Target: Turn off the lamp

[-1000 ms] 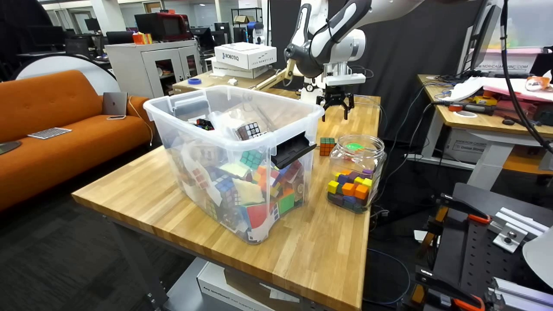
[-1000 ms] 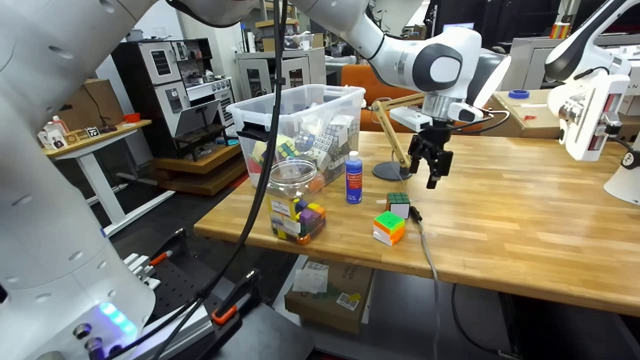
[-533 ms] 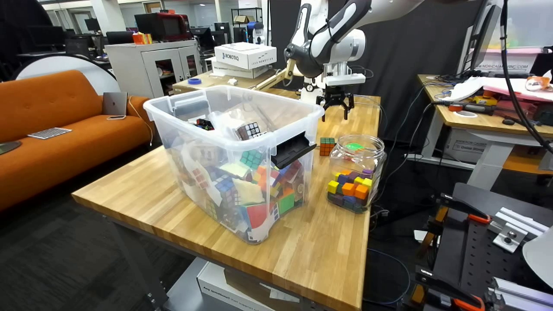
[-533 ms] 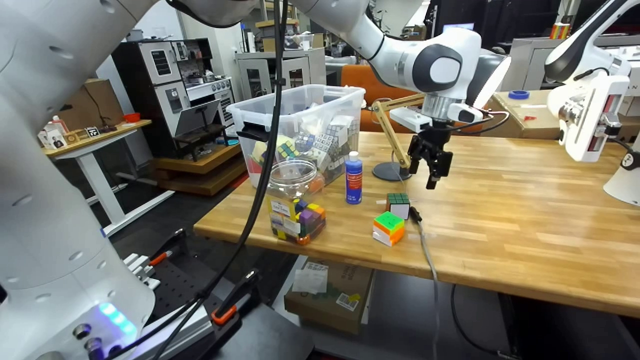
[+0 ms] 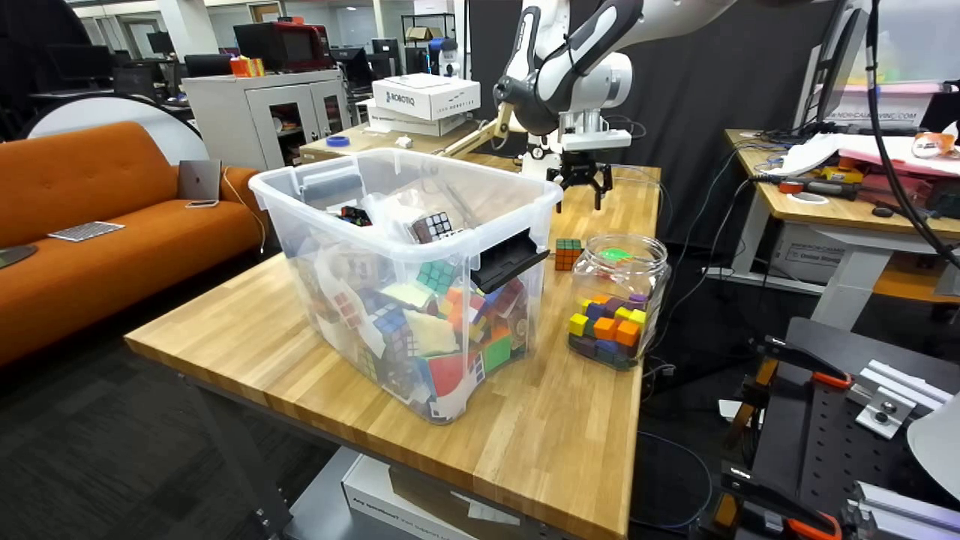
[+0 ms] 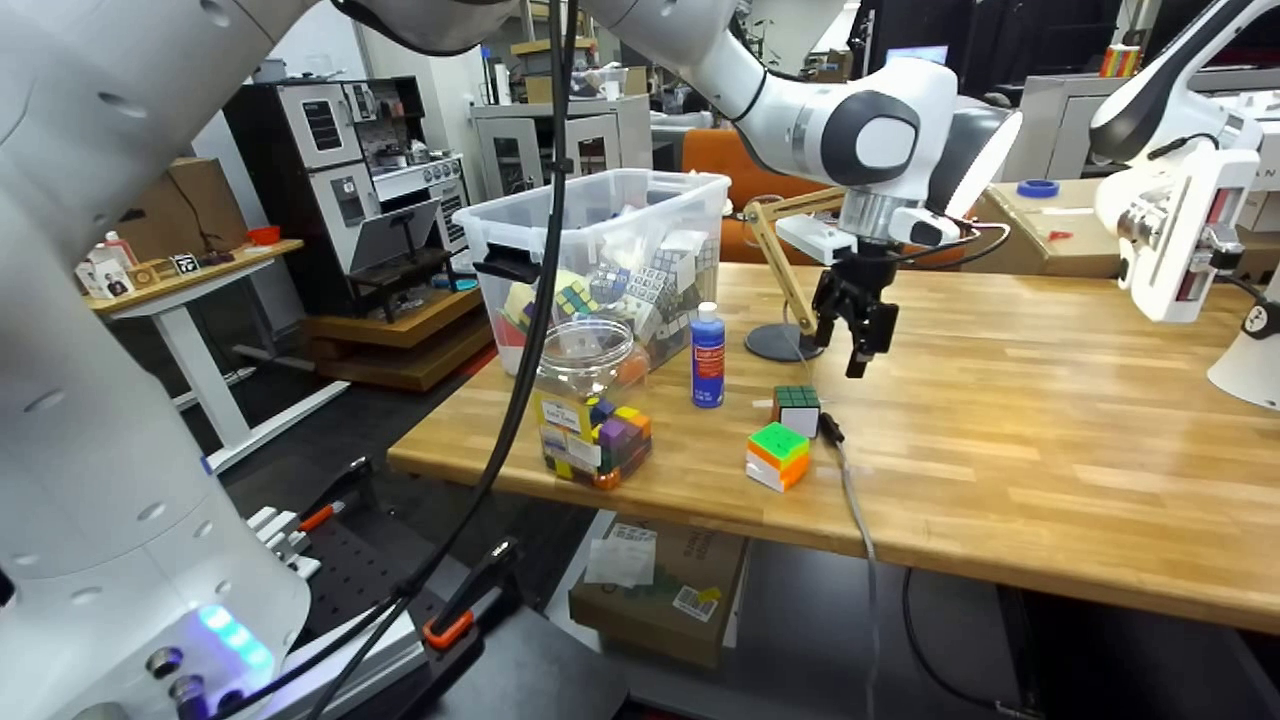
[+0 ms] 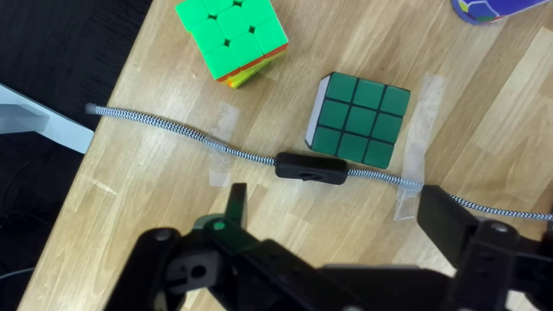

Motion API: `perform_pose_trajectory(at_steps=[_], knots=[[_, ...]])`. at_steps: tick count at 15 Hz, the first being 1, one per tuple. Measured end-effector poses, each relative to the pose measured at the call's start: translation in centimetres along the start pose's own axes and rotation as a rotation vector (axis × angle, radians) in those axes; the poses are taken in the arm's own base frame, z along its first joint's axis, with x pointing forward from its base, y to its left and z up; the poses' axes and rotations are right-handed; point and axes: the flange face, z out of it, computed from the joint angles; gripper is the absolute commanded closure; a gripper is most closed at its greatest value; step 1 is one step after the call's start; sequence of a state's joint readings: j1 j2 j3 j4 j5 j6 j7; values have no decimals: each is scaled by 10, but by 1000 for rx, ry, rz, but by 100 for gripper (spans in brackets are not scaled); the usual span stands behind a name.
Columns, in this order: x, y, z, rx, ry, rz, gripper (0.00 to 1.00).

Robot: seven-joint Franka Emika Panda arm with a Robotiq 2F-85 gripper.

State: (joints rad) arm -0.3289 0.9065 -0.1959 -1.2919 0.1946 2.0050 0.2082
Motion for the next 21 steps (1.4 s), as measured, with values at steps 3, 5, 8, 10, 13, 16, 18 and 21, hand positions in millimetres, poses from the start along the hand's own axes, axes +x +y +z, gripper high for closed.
perform_pose_trajectory(at_steps=[3,5,8,10,13,16,18,21], knots=[[0,-2,8,1,-9,18,0],[2,-1,14,4,-14,33,2],[5,-2,17,11,-13,54,34],[8,-5,19,21,-11,65,47],[13,-10,20,29,-1,76,69],[18,-10,21,33,9,92,90],[22,-8,22,34,14,101,100],[28,-5,28,33,18,118,100]])
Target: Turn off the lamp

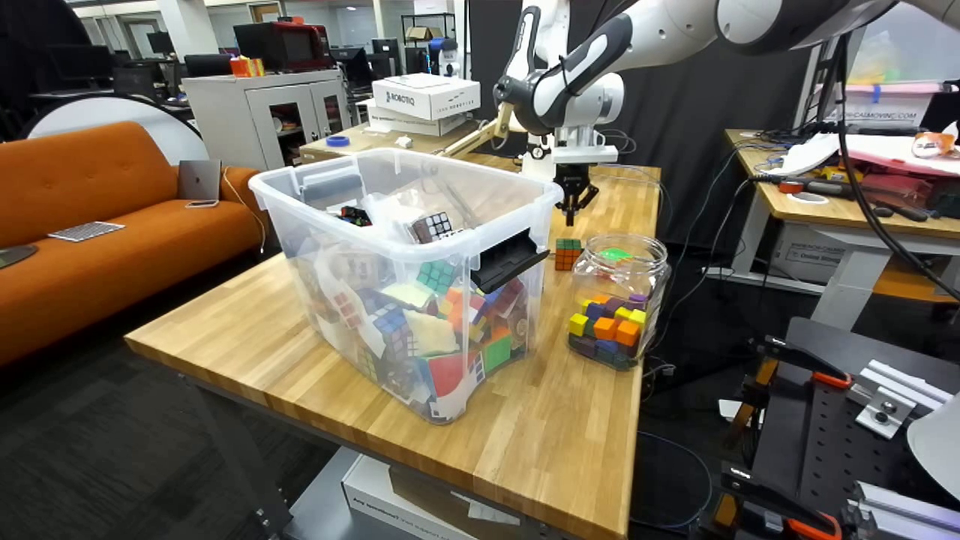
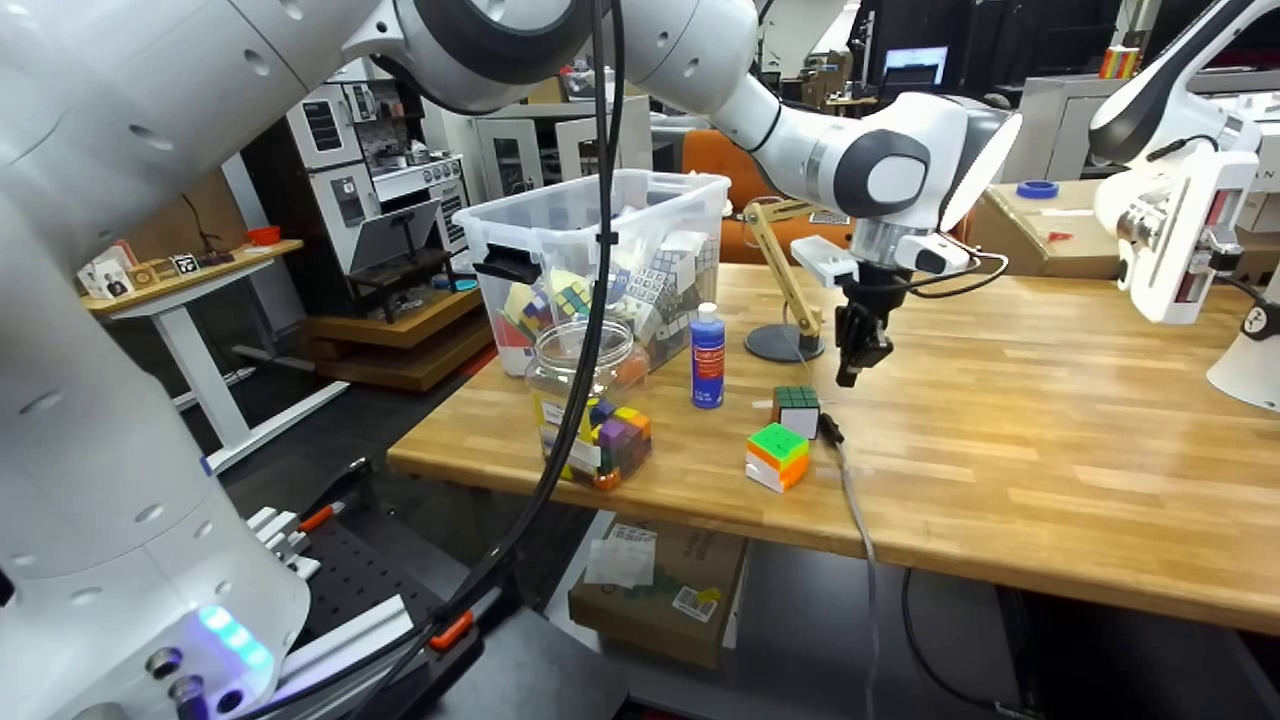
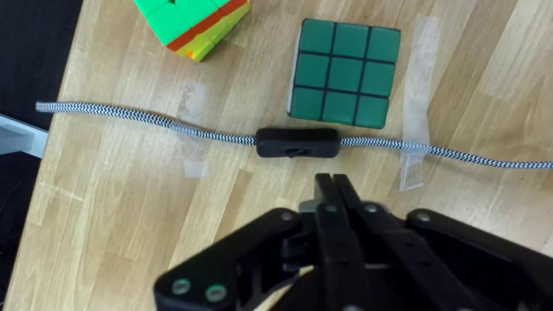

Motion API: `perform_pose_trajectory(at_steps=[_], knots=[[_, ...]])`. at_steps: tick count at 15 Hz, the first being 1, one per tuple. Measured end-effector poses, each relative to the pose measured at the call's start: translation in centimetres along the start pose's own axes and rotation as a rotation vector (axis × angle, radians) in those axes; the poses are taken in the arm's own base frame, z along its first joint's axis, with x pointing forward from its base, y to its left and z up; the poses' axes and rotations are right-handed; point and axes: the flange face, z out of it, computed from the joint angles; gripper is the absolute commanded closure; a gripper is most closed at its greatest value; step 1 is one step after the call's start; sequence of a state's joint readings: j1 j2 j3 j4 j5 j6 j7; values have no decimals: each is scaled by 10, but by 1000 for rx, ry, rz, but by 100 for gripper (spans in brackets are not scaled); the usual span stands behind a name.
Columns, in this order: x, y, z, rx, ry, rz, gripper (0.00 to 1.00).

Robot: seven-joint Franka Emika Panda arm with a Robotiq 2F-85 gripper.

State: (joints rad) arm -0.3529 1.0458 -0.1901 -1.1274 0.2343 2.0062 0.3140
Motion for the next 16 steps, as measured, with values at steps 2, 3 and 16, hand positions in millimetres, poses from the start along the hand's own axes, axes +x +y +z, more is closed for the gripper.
perform_pose_trajectory(at_steps=[2,3,16], knots=[[3,1,4,-1,2,10,100],[4,1,7,-2,1,16,100],[9,10,32,-13,-20,45,100]])
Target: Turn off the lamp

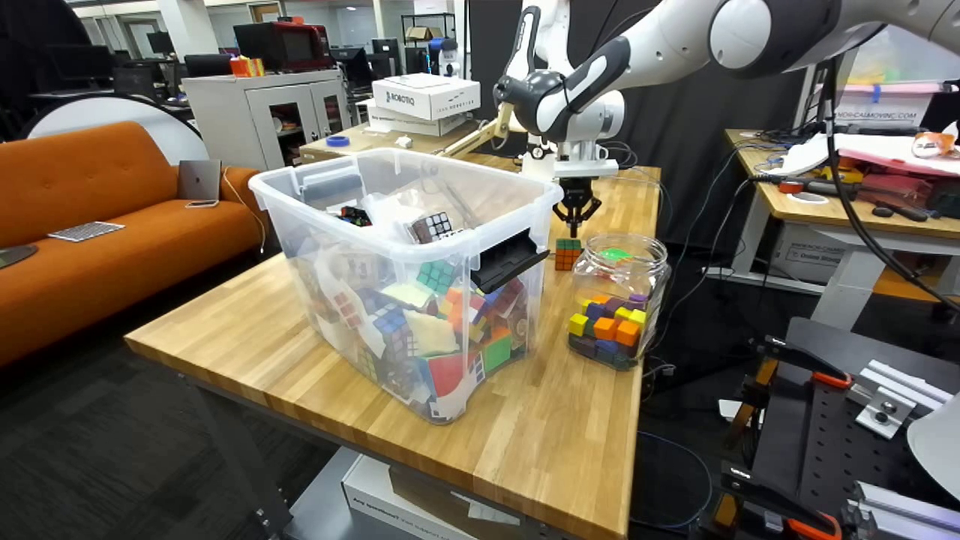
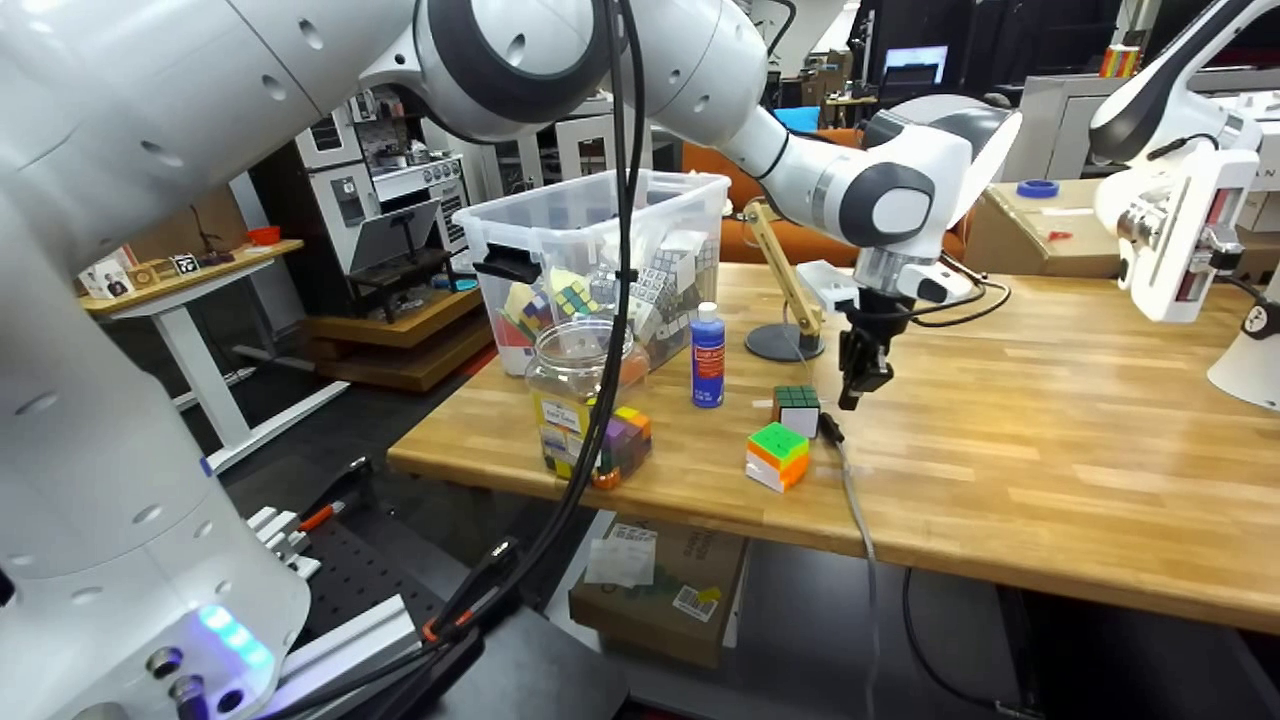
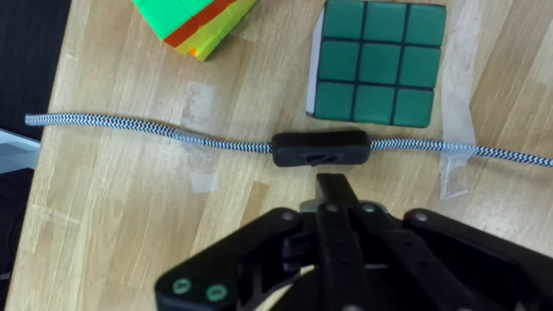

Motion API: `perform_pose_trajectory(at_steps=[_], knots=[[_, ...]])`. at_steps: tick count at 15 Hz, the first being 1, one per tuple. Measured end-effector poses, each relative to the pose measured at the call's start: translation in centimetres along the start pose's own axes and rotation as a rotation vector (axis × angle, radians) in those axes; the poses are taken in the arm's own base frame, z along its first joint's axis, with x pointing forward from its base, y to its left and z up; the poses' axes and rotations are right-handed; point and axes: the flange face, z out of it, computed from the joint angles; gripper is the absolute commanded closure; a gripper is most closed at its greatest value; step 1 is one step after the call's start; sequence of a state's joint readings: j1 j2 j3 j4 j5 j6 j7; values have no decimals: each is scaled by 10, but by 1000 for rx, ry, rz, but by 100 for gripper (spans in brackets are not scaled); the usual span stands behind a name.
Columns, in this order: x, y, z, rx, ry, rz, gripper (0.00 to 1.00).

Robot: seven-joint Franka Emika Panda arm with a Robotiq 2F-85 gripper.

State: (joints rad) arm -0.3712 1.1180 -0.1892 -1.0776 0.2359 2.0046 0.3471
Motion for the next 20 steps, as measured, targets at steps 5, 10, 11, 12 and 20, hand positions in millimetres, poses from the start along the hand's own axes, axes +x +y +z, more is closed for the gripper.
perform_pose_trajectory(at_steps=[5,10,11,12,20], knots=[[-3,-5,17,-1,-18,-8,100],[-3,-8,24,-1,-25,-12,100],[-3,-8,24,-1,-25,-12,100],[-3,-8,24,-1,-25,-12,100],[-1,-2,24,-2,-23,-4,100]])
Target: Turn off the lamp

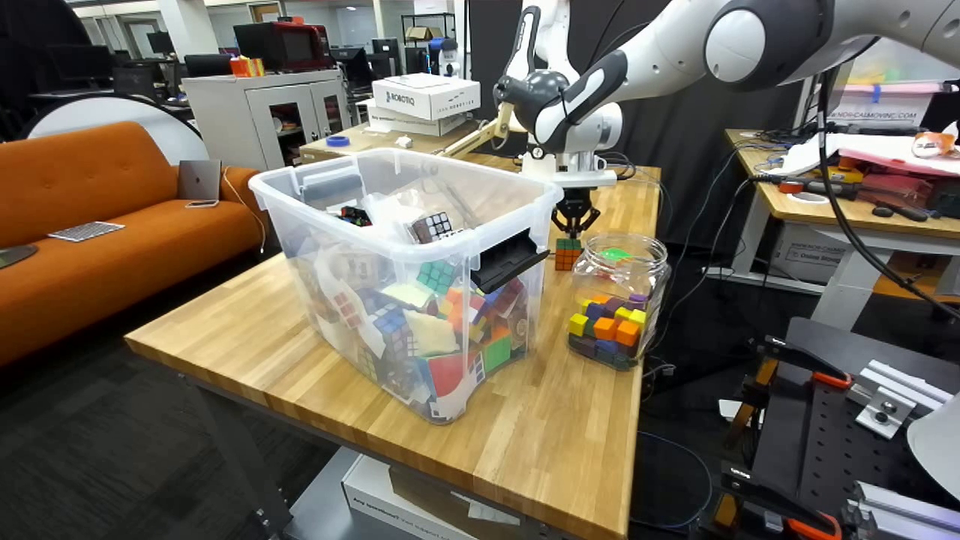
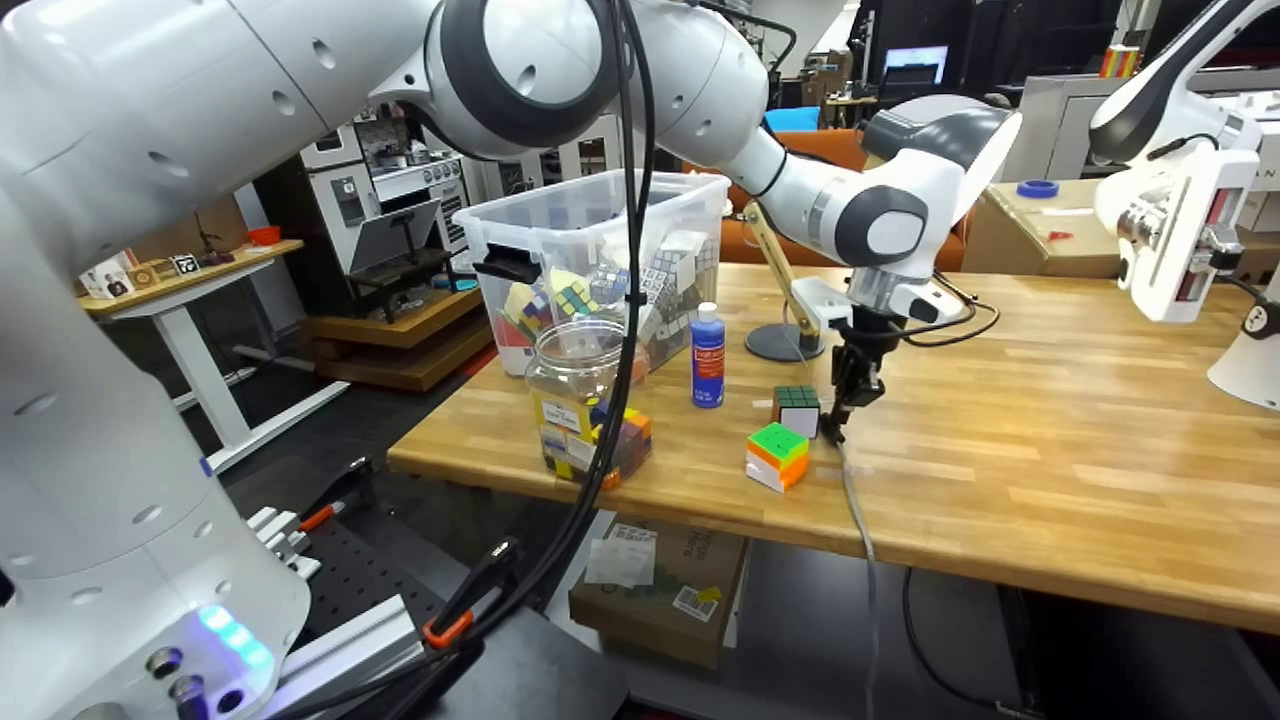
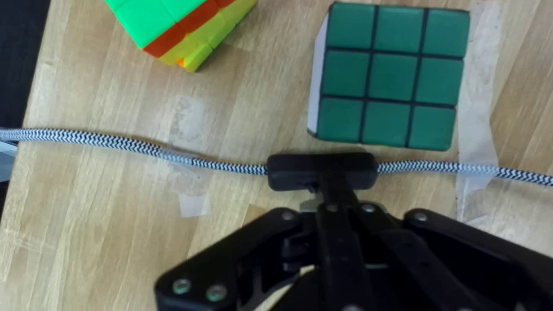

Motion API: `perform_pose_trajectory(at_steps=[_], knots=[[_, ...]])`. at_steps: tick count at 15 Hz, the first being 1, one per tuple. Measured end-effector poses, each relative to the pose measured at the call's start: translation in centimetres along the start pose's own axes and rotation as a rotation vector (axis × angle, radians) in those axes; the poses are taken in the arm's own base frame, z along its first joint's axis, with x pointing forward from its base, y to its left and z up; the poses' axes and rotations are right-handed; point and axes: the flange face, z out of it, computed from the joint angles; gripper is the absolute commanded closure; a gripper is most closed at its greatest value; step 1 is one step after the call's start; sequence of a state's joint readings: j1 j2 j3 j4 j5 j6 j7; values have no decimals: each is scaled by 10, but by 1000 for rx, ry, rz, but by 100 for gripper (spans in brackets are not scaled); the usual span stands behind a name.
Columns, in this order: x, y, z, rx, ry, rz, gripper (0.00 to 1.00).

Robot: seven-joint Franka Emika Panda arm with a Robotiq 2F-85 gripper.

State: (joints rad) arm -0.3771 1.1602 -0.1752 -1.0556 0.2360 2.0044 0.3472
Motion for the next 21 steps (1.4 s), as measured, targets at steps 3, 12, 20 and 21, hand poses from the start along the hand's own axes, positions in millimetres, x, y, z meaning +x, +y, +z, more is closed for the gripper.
perform_pose_trajectory(at_steps=[3,12,20,21], knots=[[1,1,0,0,1,2,100],[0,2,1,-2,-6,2,100],[-6,1,6,-9,-47,1,100],[-6,1,6,-8,-48,1,100]])
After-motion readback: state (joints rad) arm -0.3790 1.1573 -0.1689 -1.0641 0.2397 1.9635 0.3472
